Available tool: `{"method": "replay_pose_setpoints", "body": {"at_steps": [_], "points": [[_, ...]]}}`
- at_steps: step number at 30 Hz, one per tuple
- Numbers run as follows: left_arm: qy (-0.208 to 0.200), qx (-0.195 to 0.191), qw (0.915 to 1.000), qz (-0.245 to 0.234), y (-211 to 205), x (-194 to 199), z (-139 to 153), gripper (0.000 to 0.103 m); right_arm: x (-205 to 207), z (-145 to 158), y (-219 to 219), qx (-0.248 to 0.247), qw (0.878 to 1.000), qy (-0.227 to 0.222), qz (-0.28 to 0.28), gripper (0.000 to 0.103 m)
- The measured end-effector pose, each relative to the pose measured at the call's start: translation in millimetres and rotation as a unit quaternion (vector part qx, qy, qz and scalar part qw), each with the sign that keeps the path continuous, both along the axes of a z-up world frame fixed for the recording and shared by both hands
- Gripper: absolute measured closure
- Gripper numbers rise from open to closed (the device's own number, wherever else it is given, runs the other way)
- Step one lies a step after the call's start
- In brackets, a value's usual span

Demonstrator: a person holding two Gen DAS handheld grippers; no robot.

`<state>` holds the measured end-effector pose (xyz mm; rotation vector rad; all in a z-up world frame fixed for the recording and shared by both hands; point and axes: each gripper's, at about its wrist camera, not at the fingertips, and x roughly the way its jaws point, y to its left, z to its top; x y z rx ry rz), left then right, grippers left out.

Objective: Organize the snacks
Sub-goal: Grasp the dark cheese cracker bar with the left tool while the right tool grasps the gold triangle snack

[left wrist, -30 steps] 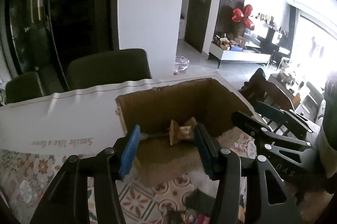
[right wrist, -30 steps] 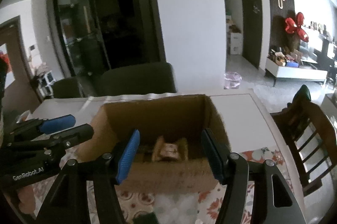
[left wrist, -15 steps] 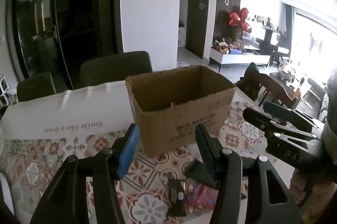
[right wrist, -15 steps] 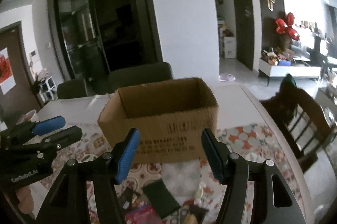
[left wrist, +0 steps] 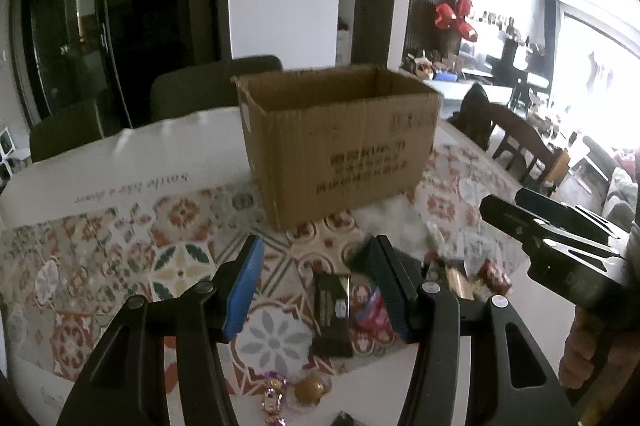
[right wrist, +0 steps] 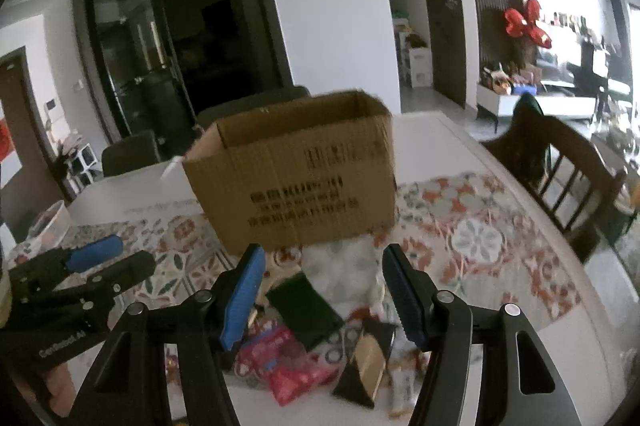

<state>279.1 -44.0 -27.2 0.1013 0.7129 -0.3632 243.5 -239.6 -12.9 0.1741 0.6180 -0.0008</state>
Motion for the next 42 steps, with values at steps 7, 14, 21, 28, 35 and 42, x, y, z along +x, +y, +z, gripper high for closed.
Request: {"method": "replay_pose_setpoints", "body": {"at_steps": [7,14,21,28,35,42], "points": [[0.022,0.009,0.9997,0.0,1,-4,-31,0.049,-14,-27,2,-0.003,1.0,0.018,-0.021,0.041],[0.067,0.011,0.9977,-0.003,1,10,-62,0.049,-8,-55,1,0.002,0.998,0.049,-0.035,0.041],[0.104,0.006,0.9945,-0.013,-8,26,-84,0.049,3,-80,-5,0.011,0.995,0.085,-0.048,0.041],[0.145,0.0,0.9892,-0.02,-18,44,-101,0.052,13,-96,-12,0.019,0.991,0.116,-0.062,0.042],[0.161,0.004,0.9868,-0.007,-23,56,-112,0.058,21,-110,-13,0.02,0.988,0.141,-0.058,0.048],[0.153,0.013,0.9882,-0.003,-28,59,-114,0.071,24,-115,-12,0.011,0.987,0.149,-0.058,0.06]]}}
